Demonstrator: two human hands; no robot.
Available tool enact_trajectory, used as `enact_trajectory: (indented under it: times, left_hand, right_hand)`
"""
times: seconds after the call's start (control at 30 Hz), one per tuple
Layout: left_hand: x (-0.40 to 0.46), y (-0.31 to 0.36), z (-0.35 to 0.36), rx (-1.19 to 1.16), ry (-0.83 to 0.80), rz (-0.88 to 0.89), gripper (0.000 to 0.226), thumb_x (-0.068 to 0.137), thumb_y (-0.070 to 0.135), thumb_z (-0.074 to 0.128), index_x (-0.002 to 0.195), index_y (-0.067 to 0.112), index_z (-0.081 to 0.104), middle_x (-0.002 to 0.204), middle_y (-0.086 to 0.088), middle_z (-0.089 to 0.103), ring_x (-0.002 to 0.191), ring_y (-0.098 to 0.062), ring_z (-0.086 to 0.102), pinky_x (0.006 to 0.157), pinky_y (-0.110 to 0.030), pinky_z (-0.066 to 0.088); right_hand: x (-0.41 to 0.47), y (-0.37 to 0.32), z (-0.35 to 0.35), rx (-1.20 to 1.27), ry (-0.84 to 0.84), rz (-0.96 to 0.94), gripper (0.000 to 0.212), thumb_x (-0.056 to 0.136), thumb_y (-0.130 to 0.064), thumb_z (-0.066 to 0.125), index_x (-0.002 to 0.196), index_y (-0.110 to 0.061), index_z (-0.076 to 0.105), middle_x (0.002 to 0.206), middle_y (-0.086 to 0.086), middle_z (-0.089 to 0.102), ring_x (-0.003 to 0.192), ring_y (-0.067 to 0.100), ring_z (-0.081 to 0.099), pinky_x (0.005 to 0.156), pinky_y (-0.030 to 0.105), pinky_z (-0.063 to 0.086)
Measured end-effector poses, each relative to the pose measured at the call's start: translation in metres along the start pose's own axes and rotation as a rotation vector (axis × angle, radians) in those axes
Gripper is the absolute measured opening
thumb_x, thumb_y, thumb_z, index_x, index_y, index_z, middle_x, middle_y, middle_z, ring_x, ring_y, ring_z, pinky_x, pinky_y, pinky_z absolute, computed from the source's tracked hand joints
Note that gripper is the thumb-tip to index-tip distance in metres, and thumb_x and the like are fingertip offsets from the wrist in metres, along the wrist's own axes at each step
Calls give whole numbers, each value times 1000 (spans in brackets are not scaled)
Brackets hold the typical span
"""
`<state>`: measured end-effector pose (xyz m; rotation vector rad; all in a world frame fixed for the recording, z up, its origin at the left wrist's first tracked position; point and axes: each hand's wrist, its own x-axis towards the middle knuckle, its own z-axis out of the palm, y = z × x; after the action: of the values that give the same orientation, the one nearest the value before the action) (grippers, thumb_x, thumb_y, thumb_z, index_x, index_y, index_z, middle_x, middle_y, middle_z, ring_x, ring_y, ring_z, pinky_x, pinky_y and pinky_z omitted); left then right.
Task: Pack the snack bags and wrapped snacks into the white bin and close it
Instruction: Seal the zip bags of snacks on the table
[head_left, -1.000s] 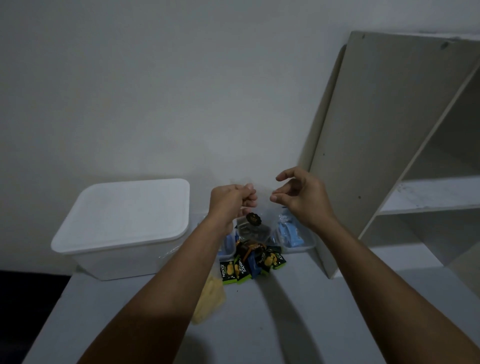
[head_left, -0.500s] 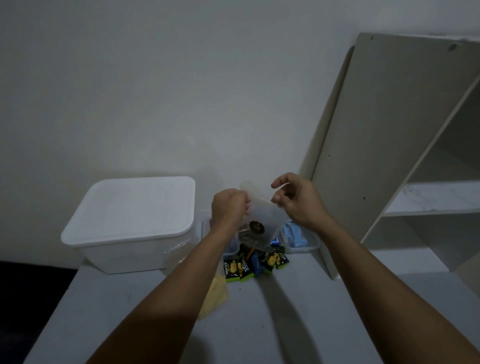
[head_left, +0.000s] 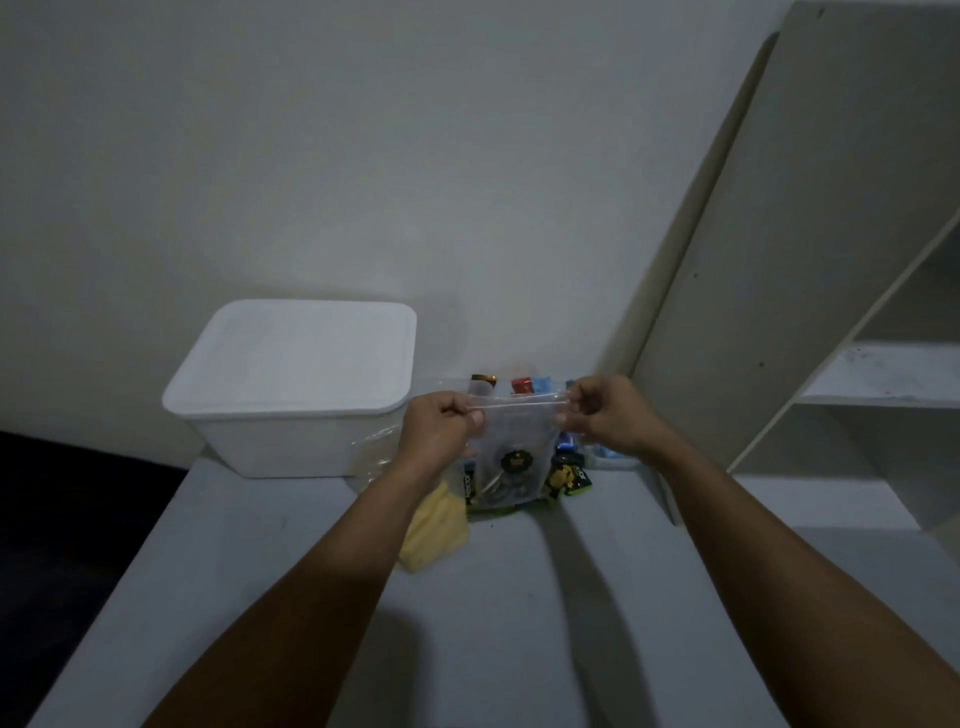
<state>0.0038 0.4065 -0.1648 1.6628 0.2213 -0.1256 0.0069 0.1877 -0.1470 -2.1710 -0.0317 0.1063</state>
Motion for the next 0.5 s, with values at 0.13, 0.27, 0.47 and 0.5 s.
enact_trajectory:
  times: [0.13, 0.27, 0.47, 0.5]
  left_hand:
    - [-12, -21, -18, 78, 2, -79, 14, 83, -1, 66, 72, 8, 64, 88, -16, 70, 84, -27, 70, 68, -42, 59]
    - [-24, -37, -36, 257, 6, -83, 15, 76, -2, 69, 66, 9, 66, 76, -11, 69, 76, -25, 68, 62, -37, 58]
    - [-40, -53, -56, 484, 21, -96, 17, 74, 1, 69, 61, 10, 64, 63, -4, 63, 62, -17, 61, 58, -32, 51]
    - [-41, -56, -58, 513, 35, -96, 15, 74, 2, 69, 61, 8, 65, 64, -5, 63, 62, -17, 60, 58, -31, 49]
  right_hand:
    - [-1, 15, 30, 3, -25, 55, 9, 86, -4, 68, 78, 0, 64, 70, 13, 65, 55, 14, 63, 49, 26, 53]
    - [0, 19, 58, -65, -77, 50, 11, 86, -3, 66, 75, -2, 65, 77, 19, 70, 62, 18, 66, 56, 32, 57]
    - [3, 22, 90, -199, -184, -2, 12, 82, -6, 69, 72, 1, 68, 77, 16, 71, 72, 20, 66, 71, 35, 57]
    - [3, 21, 94, -227, -208, -12, 11, 82, -6, 68, 73, 1, 69, 79, 16, 71, 74, 20, 64, 72, 34, 55]
